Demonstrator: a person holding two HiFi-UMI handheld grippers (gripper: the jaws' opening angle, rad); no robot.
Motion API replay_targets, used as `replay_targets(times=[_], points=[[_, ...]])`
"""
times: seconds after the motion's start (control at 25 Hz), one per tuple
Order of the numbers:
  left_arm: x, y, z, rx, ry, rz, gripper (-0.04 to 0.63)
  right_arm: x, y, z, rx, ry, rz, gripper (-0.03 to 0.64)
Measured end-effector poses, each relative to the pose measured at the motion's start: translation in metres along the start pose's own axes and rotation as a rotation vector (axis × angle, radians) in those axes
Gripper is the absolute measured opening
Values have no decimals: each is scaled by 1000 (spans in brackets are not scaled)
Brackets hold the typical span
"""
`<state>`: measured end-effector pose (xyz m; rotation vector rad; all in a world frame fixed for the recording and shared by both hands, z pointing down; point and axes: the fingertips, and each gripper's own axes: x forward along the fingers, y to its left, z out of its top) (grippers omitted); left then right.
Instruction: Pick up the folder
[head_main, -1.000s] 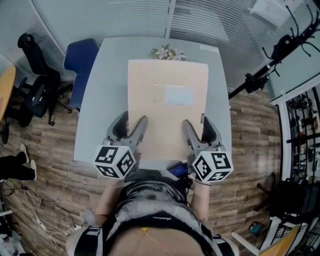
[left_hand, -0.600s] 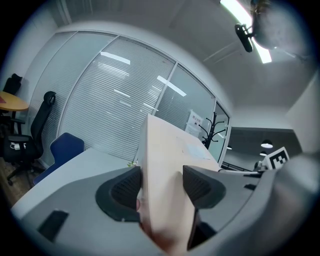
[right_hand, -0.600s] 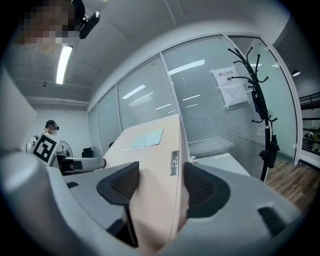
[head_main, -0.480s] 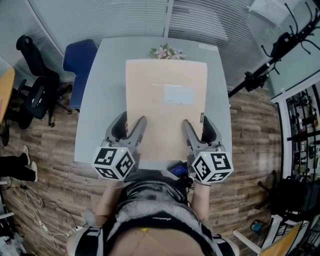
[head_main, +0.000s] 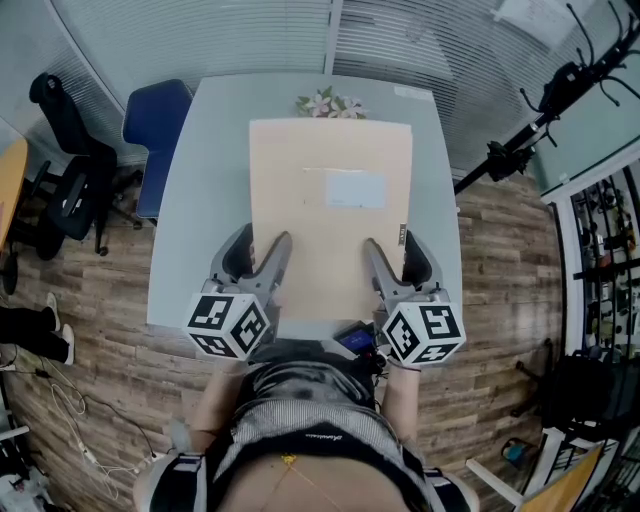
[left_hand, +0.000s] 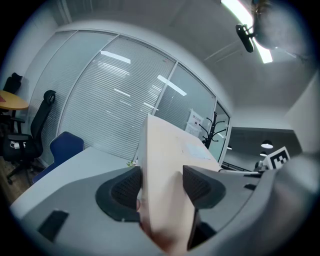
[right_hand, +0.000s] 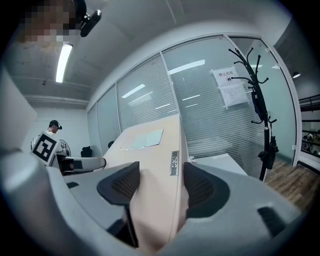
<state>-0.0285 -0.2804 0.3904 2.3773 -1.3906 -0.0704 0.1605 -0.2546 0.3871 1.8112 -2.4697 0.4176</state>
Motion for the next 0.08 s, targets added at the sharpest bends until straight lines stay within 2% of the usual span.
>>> replay_targets(times=[0.08], points=[[0,-1,-1,0,0,0,259,0,-1,0,-2,0,-1,279]])
